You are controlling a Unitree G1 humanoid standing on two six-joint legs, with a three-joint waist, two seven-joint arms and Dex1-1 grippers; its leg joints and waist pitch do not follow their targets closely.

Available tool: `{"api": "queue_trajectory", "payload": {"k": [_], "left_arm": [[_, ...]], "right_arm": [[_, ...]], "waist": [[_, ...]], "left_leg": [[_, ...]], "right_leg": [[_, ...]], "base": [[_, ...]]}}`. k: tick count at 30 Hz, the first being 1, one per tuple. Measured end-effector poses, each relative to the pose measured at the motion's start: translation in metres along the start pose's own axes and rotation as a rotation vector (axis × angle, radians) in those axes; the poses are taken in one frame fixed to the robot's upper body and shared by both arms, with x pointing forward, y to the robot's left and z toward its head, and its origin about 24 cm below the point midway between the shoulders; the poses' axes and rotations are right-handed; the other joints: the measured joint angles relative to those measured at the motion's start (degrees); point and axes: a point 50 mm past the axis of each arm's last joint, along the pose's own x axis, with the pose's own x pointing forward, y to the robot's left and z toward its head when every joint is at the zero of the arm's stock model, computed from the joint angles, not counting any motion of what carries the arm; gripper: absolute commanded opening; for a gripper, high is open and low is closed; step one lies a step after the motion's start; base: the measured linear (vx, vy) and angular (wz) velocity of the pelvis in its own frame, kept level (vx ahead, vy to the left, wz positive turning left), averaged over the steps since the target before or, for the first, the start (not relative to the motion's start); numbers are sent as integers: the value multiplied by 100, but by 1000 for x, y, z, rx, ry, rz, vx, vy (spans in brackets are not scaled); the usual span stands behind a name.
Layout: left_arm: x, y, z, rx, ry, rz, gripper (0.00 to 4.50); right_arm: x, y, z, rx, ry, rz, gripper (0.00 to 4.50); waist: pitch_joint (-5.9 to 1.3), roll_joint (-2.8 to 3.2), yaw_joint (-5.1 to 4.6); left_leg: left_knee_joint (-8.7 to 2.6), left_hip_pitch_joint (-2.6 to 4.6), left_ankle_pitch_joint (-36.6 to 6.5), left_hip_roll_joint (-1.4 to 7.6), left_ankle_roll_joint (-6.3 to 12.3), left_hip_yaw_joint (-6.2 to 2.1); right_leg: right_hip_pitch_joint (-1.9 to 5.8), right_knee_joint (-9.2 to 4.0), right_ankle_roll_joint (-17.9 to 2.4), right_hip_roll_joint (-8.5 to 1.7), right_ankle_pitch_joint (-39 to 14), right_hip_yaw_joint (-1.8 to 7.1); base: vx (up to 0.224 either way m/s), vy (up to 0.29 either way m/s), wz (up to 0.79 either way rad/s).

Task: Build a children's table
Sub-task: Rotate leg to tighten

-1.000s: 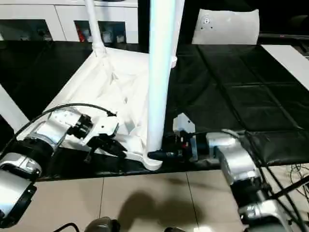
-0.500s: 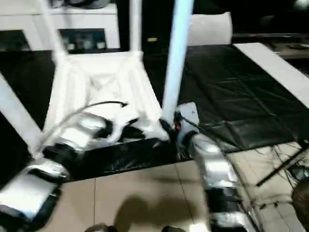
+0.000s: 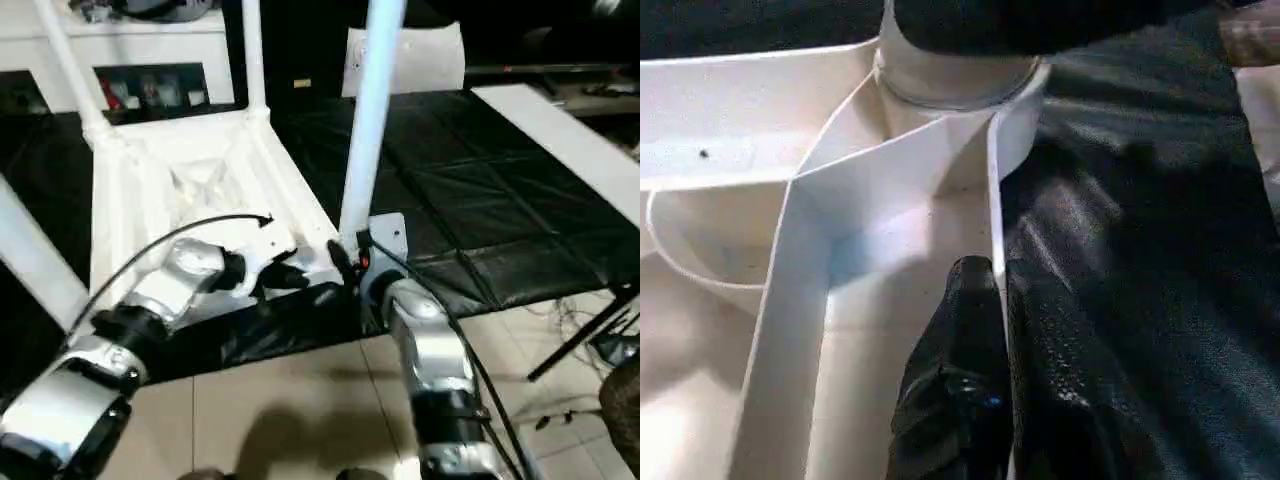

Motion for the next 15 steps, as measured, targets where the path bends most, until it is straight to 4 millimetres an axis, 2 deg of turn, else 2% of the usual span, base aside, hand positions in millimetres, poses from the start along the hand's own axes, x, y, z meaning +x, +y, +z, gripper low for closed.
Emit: {"api": "queue_trajectory", "payload": {"k": [2,4,7,9,12,15], "left_arm": [[-7,2,-1,17,-12,-23,0],[-11,4,-3,23,-12,-31,0],[-16,6,-3,47,-15,-45,0],[-17,7,-1,58,-18,-51,0],[-18,8,-1,75,-14,-58,0],[-22,11,-3,106,-4,-43,0]], "right_arm": [[-5,-2,1,-26,-1,79,360],[-8,-2,2,-38,-3,125,384],[-20,-11,3,-97,11,193,401],[-28,-18,4,-105,16,229,415],[-42,-25,5,-113,17,281,445],[-59,-29,3,-107,17,308,449]], "waist": [[-13,-42,8],[-15,-39,31],[-15,-38,128],[-15,-38,157],[-14,-40,191],[-14,-40,218]], "left_leg": [[7,-30,-7,-7,0,32],[-15,-35,-7,-1,-5,38],[-26,-75,-4,27,-9,47],[-25,-100,2,34,-15,47],[-22,-105,2,34,-14,49],[-17,-102,1,35,-16,50]], "right_leg": [[-43,-4,-45,1,210,43],[-64,9,-48,8,226,51],[-110,24,-37,23,219,41],[-131,26,-36,24,217,33],[-133,24,-37,24,217,34],[-131,23,-36,24,217,34]], "base": [[0,0,0],[0,0,0],[0,0,0],[0,0,0],[0,0,0],[0,0,0]]}}
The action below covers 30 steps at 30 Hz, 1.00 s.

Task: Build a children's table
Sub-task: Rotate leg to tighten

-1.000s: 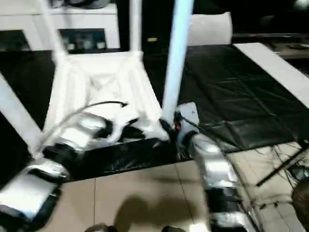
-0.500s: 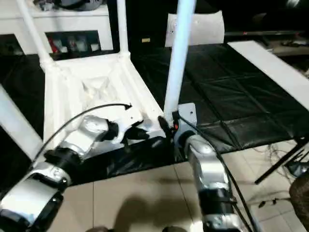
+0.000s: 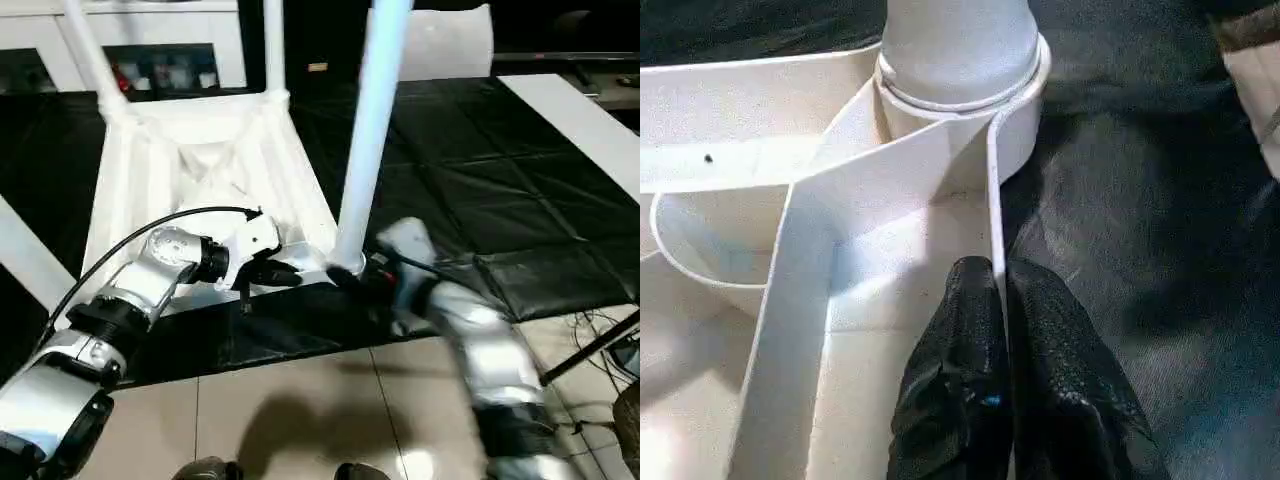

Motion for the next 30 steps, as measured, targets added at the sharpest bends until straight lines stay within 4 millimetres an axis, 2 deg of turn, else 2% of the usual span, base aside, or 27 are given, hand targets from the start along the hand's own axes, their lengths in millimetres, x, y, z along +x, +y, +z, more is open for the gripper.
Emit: {"api": "queue_trajectory", "payload": {"k": [4,7,8,10,11,14,16,18,21,22,23,24,25,26,27,28,29,30], "left_arm": [[-9,4,-5,37,12,20,0],[-10,5,-6,34,2,21,0],[-11,4,-7,21,-14,22,44],[-13,5,-6,-19,-78,34,55],[-16,8,3,-31,-159,63,55],[-27,18,27,-25,-324,167,83],[-32,22,31,-70,-400,278,89],[-35,16,25,-125,-446,377,108],[-35,-4,3,-228,-449,470,129],[-35,-10,-3,-273,-443,504,137],[-38,-20,-6,-323,-463,575,145],[-38,-28,-6,-354,-473,620,145],[-43,-35,-7,-373,-483,674,155],[-43,-42,-10,-402,-472,710,173],[-44,-44,-11,-417,-466,730,178],[-48,-46,-11,-421,-459,756,182],[-55,-52,-11,-413,-445,812,188],[-56,-58,-11,-410,-438,837,200]], "right_arm": [[-22,1,-3,27,3,-13,449],[-30,8,-7,62,2,1,449],[-31,12,-6,67,0,6,450],[-34,18,-5,79,-17,12,450],[-34,22,-4,84,-26,7,450],[-29,29,-1,93,-52,-24,450],[-23,34,0,118,-68,-67,450],[-17,42,0,135,-90,-115,450],[-12,50,-1,144,-97,-160,450],[-9,51,0,145,-96,-172,450],[-7,54,0,154,-106,-206,450],[-4,55,-1,154,-101,-218,450],[-1,59,0,154,-106,-222,450],[3,63,1,156,-110,-215,450],[5,65,3,155,-115,-208,450],[7,67,4,152,-117,-204,450],[8,67,4,151,-115,-212,450],[6,66,3,149,-108,-230,450]], "waist": [[0,-1,1],[1,-3,-3],[2,-2,-3],[2,-2,15],[1,-3,45],[-6,7,54],[-8,7,49],[-21,27,15],[-22,28,-43],[-21,27,-46],[-31,54,-132],[-33,60,-183],[-28,69,-239],[-13,89,-271],[-4,98,-284],[-14,71,-289],[-37,-21,-279],[-66,-81,-217]], "left_leg": [[3,1,4,4,-6,2],[5,-3,6,7,-8,3],[5,-5,6,7,-7,3],[4,-12,5,8,-8,2],[4,-12,4,9,-8,2],[3,-5,4,8,-8,3],[3,1,4,9,-10,3],[3,5,1,10,-13,6],[2,4,4,18,-17,6],[4,-52,7,11,-19,-33],[25,-125,15,-8,-30,-172],[52,-189,22,-12,-42,-289],[81,-205,32,-14,-59,-407],[92,-224,50,-21,-88,-592],[91,-232,74,-45,-130,-724],[88,-224,100,-73,-174,-844],[82,-228,110,-153,-192,-928],[76,-233,97,-209,-189,-941]], "right_leg": [[0,-3,34,0,-17,-2],[-1,-5,34,1,-17,-4],[-3,-5,34,1,-17,-5],[-7,-5,26,1,-12,-7],[-7,-5,0,1,3,-8],[0,-5,0,0,3,-8],[3,-3,1,1,3,-9],[7,-5,31,1,-15,-8],[5,-6,39,10,-20,-8],[18,-11,40,1,-21,-49],[47,-39,42,-22,-25,-190],[68,-43,44,-20,-31,-274],[94,-34,23,-7,-44,-344],[148,36,-50,100,-100,-340],[152,175,-258,193,-248,-266],[160,315,-388,281,-386,-164],[150,415,-368,306,-467,-61],[143,432,-95,281,-526,-67]], "base": [[0,0,0],[0,0,0],[0,0,0],[0,0,0],[0,0,0],[0,0,0],[0,0,0],[0,0,0],[0,0,0],[0,0,0],[-41,-30,38],[-41,-30,38],[30,-62,57],[38,-114,65],[38,-114,65],[8,-160,71],[-15,-182,69],[-15,-182,69]]}}
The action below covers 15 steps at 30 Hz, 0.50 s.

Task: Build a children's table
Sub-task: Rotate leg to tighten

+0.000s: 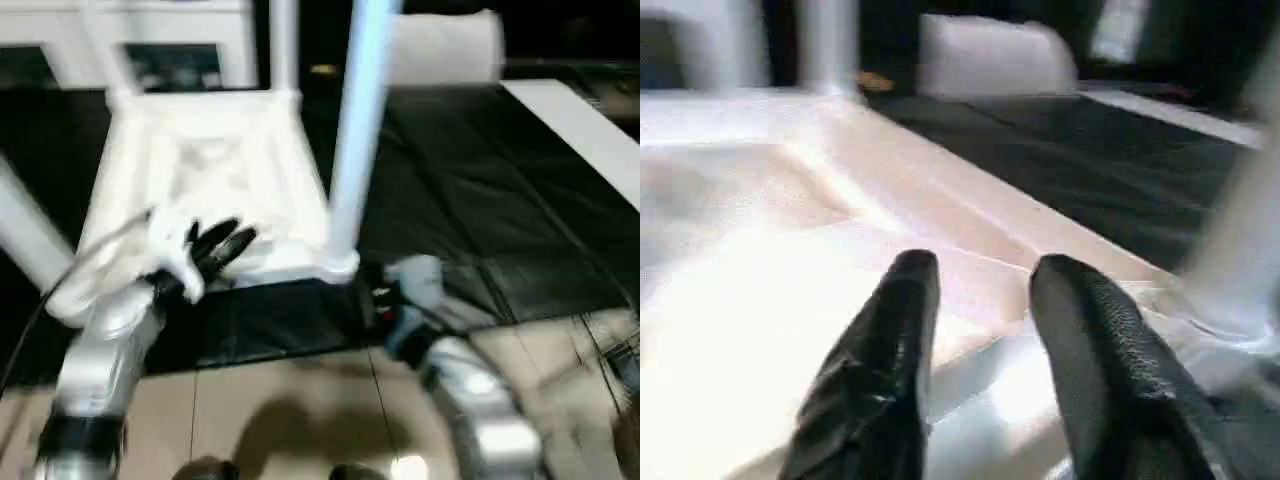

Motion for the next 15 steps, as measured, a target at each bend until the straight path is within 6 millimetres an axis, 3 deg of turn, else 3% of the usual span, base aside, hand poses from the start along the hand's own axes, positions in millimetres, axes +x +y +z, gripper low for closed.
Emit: {"api": "queue_trajectory", "payload": {"k": [1,2,3,4,5,6,7,8,11,15], "left_arm": [[-3,-4,-2,-1,5,11,211],[-5,-8,-4,-2,16,24,219],[-6,-10,-7,2,31,40,219],[-7,-11,-6,7,38,57,226],[-8,-12,-5,14,39,72,232],[-10,-12,-5,20,41,88,255],[-12,-10,-4,28,44,102,255],[-16,-7,-3,39,49,119,262],[-31,2,-8,42,78,156,298],[-45,-4,-13,-8,101,146,305]], "right_arm": [[-2,-4,-1,-6,8,-23,450],[-2,-6,-1,-17,14,-40,450],[-2,-6,-1,-18,16,-46,450],[-2,-6,-1,-19,16,-52,450],[-3,-7,-2,-21,23,-63,450],[-3,-7,-2,-23,24,-69,450],[-3,-7,-2,-27,24,-70,450],[-2,-6,-2,-31,25,-66,450],[1,-1,-2,-37,29,-35,450],[1,-1,-2,-54,31,-27,450]], "waist": [[18,-18,74],[0,-19,134],[-7,-93,186],[-21,-81,233],[-15,-110,280],[-25,-86,299],[-37,-50,314],[-44,23,299],[-52,47,216],[-32,16,38]], "left_leg": [[248,13,-112,35,141,123],[704,-64,-135,16,179,301],[797,-9,-164,-67,226,394],[755,94,-211,-166,305,463],[666,215,-296,-248,452,470],[507,287,-348,-222,516,446],[302,362,-434,-151,454,452],[150,424,-514,-51,146,480],[194,432,-511,46,162,539],[188,450,-534,80,128,693]], "right_leg": [[-15,-16,-23,-54,-14,-133],[24,-25,-19,-127,-21,-163],[-25,-37,-16,-114,-20,-29],[-47,-53,-2,-108,-3,106],[-67,-67,-12,-102,34,209],[-66,-80,-28,-99,72,214],[-62,-83,-63,-74,99,196],[-43,-123,-62,-14,135,166],[28,-272,-92,36,242,166],[71,-283,7,-10,217,194]], "base": [[-58,-159,54],[-1,-127,34],[-1,-127,34],[34,-98,30],[-27,-48,26],[-27,-48,26],[-32,4,20],[-13,54,13],[-19,59,9],[-62,39,5]]}}
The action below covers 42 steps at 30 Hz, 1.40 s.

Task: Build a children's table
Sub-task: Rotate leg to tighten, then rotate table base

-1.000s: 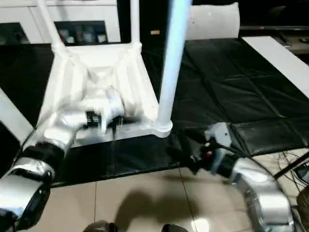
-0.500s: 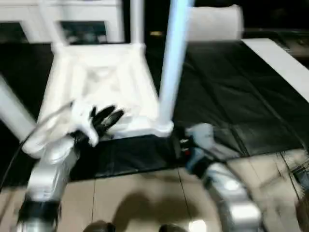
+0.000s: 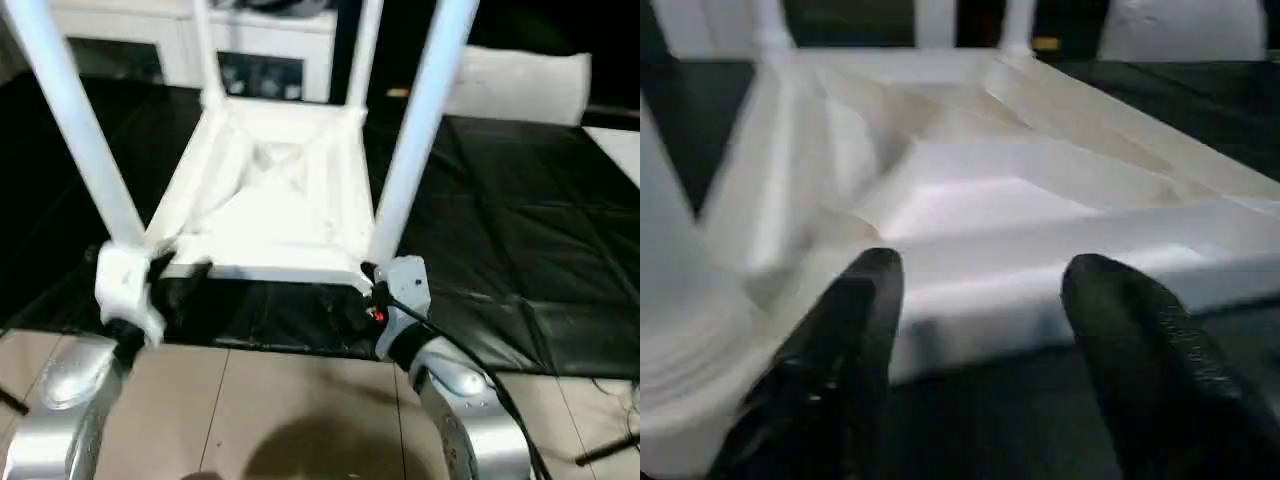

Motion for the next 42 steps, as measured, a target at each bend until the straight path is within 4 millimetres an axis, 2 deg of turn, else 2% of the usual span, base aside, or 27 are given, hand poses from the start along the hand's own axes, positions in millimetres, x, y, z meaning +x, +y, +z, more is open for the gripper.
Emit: {"api": "queue_trajectory", "payload": {"k": [2,8,15,18,22,30,32,36,38,42], "left_arm": [[-8,0,-2,-5,15,32,335],[-28,18,-15,-24,57,253,372],[-37,31,-9,0,-15,397,372],[-32,32,-3,15,-50,392,372],[-15,47,7,58,-84,422,372],[15,73,17,116,-111,457,376],[23,75,18,107,-124,425,393],[37,76,21,54,-150,245,423],[39,76,21,32,-158,155,440],[36,70,20,-29,-156,-106,440]], "right_arm": [[1,1,0,-2,2,8,450],[1,-1,-8,-18,47,23,450],[3,3,-7,-28,53,85,450],[5,5,-4,-34,47,104,450],[8,5,-3,-41,44,112,450],[9,3,-9,-34,68,103,450],[9,2,-10,-35,77,102,450],[10,1,-20,-64,159,108,450],[11,-2,-27,-71,202,95,450],[20,-13,-30,-104,246,26,450]], "waist": [[4,-13,-86],[9,-50,-234],[-3,-70,-243],[-20,-96,-219],[-33,-100,-195],[-36,-99,-197],[-36,-100,-194],[-37,-101,-139],[-37,-101,-75],[-40,-107,-11]], "left_leg": [[0,-2,1,6,-1,9],[-2,-12,1,13,-1,2],[-3,-29,1,13,-1,-4],[-6,-59,1,14,0,-3],[-8,-111,20,17,30,-2],[-8,-107,25,22,28,5],[-8,-106,29,23,19,7],[-9,-105,27,25,-10,7],[-9,-105,28,25,-13,10],[-9,-103,37,41,-22,47]], "right_leg": [[1,-4,16,0,-10,1],[-7,-9,21,4,-10,-13],[-8,-14,33,5,-8,-13],[-26,-13,59,5,2,-9],[-75,3,35,5,17,-8],[-80,10,23,7,21,-7],[-80,10,18,7,25,-6],[-81,14,8,7,33,-7],[-81,15,8,6,34,-6],[-81,17,5,-1,36,-5]], "base": [[0,0,0],[0,0,0],[0,0,0],[0,0,0],[0,0,0],[0,0,0],[0,0,0],[0,0,0],[0,0,0],[0,0,0]]}}
